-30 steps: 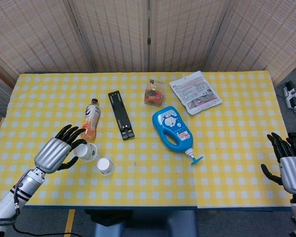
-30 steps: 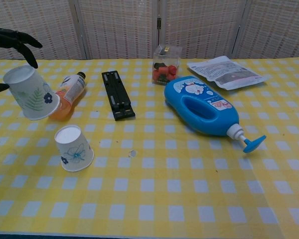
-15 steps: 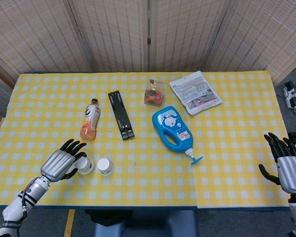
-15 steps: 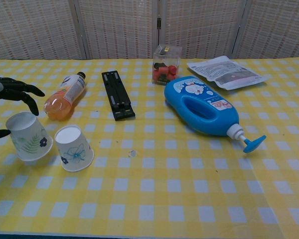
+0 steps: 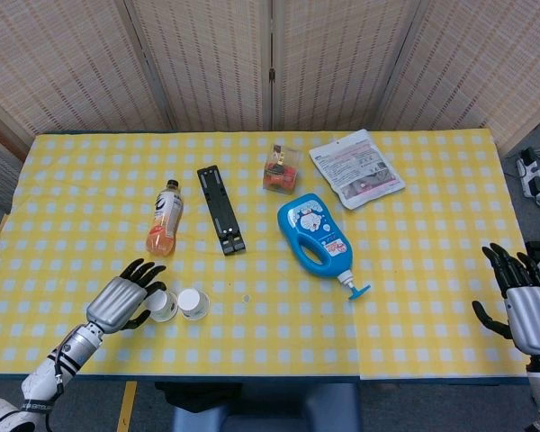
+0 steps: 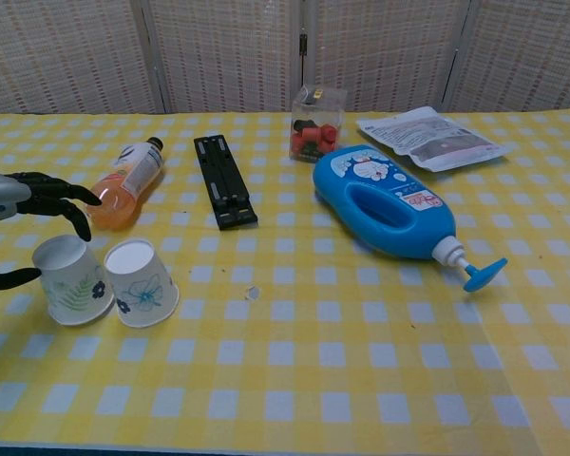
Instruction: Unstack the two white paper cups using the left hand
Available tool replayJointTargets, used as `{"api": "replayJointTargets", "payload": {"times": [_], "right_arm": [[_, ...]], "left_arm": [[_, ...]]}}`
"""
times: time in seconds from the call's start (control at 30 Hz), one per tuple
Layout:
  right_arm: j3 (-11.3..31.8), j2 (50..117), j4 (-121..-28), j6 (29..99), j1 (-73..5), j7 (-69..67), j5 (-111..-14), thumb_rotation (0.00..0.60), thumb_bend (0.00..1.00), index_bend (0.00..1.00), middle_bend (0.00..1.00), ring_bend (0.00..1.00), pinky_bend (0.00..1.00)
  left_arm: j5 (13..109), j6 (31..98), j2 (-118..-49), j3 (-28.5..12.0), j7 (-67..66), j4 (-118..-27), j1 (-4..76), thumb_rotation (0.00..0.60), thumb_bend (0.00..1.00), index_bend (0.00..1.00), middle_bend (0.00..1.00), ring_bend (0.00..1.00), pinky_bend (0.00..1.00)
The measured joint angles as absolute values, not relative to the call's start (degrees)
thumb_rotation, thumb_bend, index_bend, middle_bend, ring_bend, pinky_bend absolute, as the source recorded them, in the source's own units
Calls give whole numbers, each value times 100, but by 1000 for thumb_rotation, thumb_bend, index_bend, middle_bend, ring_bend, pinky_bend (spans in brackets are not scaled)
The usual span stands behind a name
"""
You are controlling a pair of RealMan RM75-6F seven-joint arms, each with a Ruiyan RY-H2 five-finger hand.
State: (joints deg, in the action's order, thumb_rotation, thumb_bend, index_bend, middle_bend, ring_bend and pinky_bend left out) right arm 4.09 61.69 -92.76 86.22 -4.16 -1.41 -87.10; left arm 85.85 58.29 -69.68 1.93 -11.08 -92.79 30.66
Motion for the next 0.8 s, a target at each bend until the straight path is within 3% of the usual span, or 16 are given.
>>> {"api": "replayJointTargets", "payload": {"times": [0.53, 0.8], "right_arm": [[409, 6169, -9270, 8620, -403, -163, -8685, 600, 352, 70, 99, 157, 86], [411, 6163, -9278, 8609, -406, -152, -8680, 600, 352, 70, 99, 160, 85]], "left_arm": [[8533, 5792, -7066, 169, -1178, -9230, 3076, 600, 472, 319, 119, 82, 61], [8514, 5801, -7060, 171, -1158, -9274, 3064, 600, 472, 141, 117, 69, 60]]}}
